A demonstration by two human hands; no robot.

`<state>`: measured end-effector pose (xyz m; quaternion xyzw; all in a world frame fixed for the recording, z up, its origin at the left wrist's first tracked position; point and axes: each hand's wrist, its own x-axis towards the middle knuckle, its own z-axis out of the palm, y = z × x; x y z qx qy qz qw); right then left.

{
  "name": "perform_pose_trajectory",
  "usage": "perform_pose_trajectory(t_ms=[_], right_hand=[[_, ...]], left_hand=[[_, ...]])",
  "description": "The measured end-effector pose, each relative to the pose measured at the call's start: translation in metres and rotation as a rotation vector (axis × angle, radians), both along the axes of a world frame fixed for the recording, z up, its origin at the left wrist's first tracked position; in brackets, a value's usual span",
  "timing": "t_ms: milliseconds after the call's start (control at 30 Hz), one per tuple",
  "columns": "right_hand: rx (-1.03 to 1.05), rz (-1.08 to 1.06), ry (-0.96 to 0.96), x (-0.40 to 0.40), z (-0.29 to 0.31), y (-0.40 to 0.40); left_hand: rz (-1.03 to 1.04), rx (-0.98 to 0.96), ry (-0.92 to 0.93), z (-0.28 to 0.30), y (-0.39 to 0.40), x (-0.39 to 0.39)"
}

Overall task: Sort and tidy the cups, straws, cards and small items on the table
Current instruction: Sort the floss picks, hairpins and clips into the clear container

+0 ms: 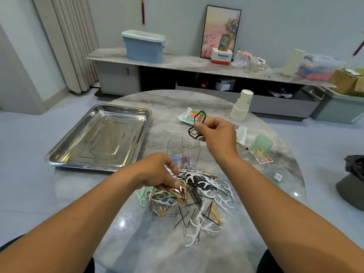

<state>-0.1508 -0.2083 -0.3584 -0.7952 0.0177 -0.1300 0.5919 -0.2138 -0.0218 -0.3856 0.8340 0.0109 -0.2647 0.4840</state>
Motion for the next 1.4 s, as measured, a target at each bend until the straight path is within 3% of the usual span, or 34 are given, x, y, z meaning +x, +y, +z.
perform_pose_trajectory(t_ms=[200, 333, 400, 467, 600, 700, 800, 867, 967, 1033, 1167, 1267, 1333, 1400], right_hand=[[-0.659, -0.126, 0.017, 0.01, -0.014, 0.022], [-0.889, -0.143, 0.069, 0.009, -0.017, 0.021], [-0.815, -0.109, 0.004, 0.006, -0.011, 0.019], [-0.591, 0.056, -0.036, 0.003, 0.0, 0.016], [-0.355, 0.495, 0.181, -0.008, 0.017, 0.011], [-0.187, 0.57, 0.181, -0.009, 0.022, 0.002], [-0.169, 0.567, 0.176, -0.006, 0.026, -0.005], [-0.16, 0.428, 0.132, 0.0, 0.023, -0.003], [-0.234, 0.126, 0.027, 0.009, 0.01, 0.001], [-0.332, 0.092, 0.031, 0.013, -0.001, 0.004], [-0.619, 0.105, 0.026, 0.01, -0.008, 0.01], [-0.63, 0.152, -0.057, 0.003, 0.005, 0.016], [-0.623, 0.337, 0.025, -0.007, 0.013, 0.017], [-0.732, 0.592, 0.242, -0.02, 0.012, 0.019]], left_hand=[[0.035, -0.102, -0.003, 0.011, 0.014, 0.003], [0.074, -0.234, 0.037, 0.018, 0.016, 0.002], [0.117, -0.322, 0.057, 0.02, 0.016, 0.003], [0.175, -0.425, 0.039, 0.022, 0.014, 0.004], [0.348, -0.658, -0.061, 0.026, 0.007, 0.01], [0.447, -0.766, -0.079, 0.026, 0.001, 0.014], [0.526, -0.808, -0.097, 0.026, -0.002, 0.016], [0.518, -0.641, -0.136, 0.024, 0.002, 0.018], [0.309, -0.096, -0.207, 0.012, 0.014, 0.016], [0.136, 0.156, -0.167, 0.003, 0.018, 0.012], [-0.128, 0.543, -0.09, -0.007, 0.018, 0.004], [-0.247, 0.645, -0.066, -0.013, 0.016, 0.001], [-0.315, 0.668, -0.065, -0.018, 0.012, -0.002], [-0.36, 0.723, -0.12, -0.026, 0.006, -0.005]])
